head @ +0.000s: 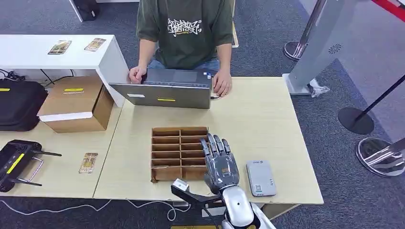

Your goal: Pass the card to the sensor for recognition and then transmit it.

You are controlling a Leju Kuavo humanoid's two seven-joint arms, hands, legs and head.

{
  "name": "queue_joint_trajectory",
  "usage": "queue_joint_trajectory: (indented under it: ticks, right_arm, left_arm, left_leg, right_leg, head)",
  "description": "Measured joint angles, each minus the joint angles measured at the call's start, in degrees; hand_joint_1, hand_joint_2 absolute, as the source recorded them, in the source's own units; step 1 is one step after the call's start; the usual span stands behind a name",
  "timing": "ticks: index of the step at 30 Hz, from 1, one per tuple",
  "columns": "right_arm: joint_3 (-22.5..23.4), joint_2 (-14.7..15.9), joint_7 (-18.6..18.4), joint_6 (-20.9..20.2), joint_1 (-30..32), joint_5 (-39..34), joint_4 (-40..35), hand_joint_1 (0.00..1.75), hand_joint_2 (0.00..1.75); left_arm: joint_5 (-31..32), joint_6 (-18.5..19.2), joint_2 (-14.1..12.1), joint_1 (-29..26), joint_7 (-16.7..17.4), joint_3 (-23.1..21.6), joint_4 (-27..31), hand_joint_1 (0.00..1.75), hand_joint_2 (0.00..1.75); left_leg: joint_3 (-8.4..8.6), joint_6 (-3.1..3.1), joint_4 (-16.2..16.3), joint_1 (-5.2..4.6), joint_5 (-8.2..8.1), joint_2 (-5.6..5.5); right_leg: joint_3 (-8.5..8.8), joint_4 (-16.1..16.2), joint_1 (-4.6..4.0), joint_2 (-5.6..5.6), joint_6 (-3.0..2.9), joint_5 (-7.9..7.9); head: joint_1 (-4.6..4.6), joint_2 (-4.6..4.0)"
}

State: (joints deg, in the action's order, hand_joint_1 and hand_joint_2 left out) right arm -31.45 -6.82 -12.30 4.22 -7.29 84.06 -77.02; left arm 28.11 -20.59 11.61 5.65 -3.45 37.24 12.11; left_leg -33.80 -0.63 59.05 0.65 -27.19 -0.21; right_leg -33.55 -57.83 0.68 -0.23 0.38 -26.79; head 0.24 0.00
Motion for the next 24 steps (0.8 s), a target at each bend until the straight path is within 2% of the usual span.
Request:
queue_joint_trajectory:
  ticks: [4, 11, 24]
  right_arm:
    - [0.46, -0.22, 1.20, -0.22, -0.07, -0.92, 0.65, 0.00, 1.75]
    - [0.70, -0.26, 1.44, 0.33, -0.59, -1.07, 3.52, 0.00, 1.75]
    - [1.33, -0.26, 0.90, 0.59, -0.58, -1.22, 4.98, 0.00, 1.75]
  left_arm:
    - [0.07, 0.37, 0.07, 0.54, 1.40, 0.00, 0.00, 0.00, 0.00]
    - [0.72, -0.31, 0.20, 0.54, -0.96, 0.00, 0.00, 0.00, 0.00]
    - [1.03, -0.35, 0.35, 0.55, -1.36, 0.00, 0.00, 0.00, 0.00]
  left_leg:
    - [-0.01, 0.00, 0.00, 0.00, 0.00, 0.00]
    - [-0.01, 0.00, 0.00, 0.00, 0.00, 0.00]
    - [-0.01, 0.00, 0.00, 0.00, 0.00, 0.00]
  right_leg:
    - [0.01, 0.00, 0.00, 0.00, 0.00, 0.00]
    - [0.01, 0.00, 0.00, 0.00, 0.00, 0.00]
    - [0.00, 0.00, 0.00, 0.00, 0.00, 0.00]
  head:
    - [0.00, 0.00]
    - [-0.02, 0.00]
    - [0.00, 0.00]
